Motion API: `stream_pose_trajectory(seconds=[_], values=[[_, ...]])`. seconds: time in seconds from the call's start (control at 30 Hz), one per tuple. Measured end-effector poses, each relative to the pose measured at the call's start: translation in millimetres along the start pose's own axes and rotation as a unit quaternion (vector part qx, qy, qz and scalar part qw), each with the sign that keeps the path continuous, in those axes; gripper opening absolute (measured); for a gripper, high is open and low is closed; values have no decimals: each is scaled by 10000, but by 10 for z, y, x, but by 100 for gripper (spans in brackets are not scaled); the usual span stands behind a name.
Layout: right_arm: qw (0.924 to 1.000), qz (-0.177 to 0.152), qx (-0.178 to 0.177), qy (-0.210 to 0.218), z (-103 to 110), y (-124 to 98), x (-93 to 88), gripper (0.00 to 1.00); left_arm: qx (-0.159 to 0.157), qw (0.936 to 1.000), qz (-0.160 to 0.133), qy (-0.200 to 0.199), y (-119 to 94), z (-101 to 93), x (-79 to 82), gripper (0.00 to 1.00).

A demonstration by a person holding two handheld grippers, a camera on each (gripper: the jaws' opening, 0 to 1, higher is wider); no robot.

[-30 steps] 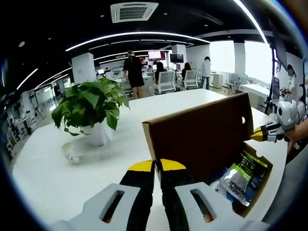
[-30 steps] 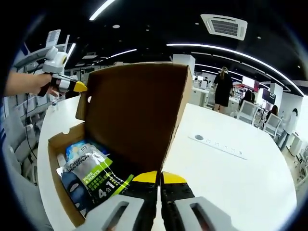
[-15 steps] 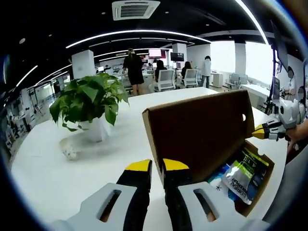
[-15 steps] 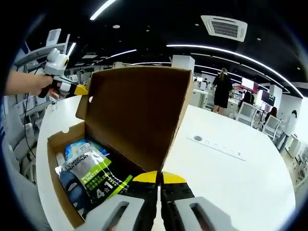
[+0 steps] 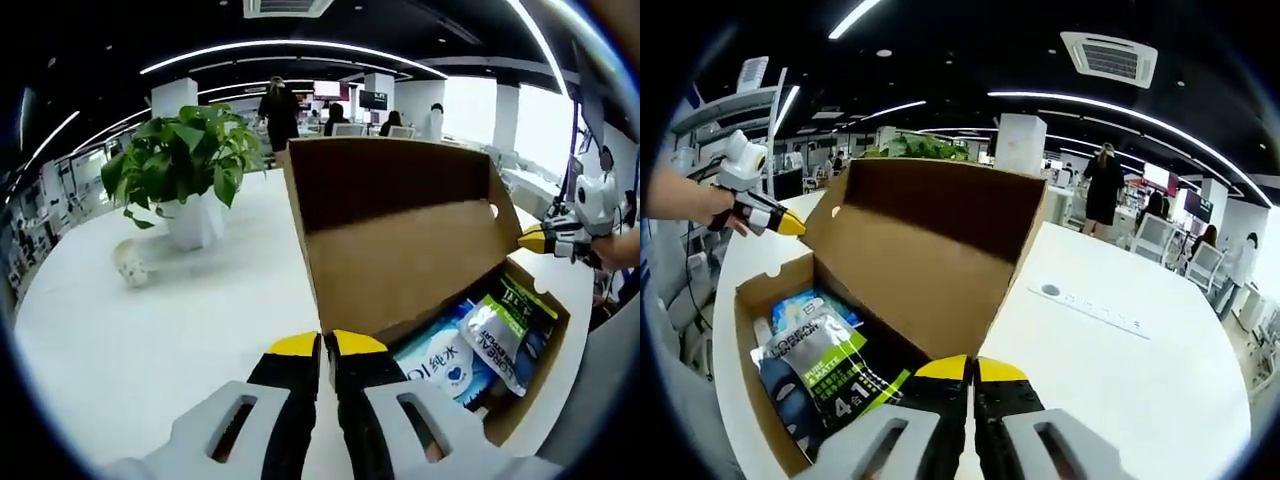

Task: Operate the shoe box by opening the lid, removing the specified soft item, and placing it in the target area until the item is outside and the box remains undamaged.

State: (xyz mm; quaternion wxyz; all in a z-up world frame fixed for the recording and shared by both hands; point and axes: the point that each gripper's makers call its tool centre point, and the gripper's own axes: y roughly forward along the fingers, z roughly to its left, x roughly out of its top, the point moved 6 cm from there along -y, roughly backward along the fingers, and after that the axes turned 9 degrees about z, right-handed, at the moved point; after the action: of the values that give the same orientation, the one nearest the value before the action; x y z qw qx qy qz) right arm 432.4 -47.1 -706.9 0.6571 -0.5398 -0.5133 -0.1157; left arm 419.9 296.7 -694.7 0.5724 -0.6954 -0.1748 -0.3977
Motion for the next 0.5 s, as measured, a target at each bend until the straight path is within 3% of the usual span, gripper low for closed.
stream_pose_trajectory(seconds=[0.5], values=[[9999, 96, 36, 17, -70, 70, 61, 0, 39, 9999, -74, -80, 78, 54, 83, 1]])
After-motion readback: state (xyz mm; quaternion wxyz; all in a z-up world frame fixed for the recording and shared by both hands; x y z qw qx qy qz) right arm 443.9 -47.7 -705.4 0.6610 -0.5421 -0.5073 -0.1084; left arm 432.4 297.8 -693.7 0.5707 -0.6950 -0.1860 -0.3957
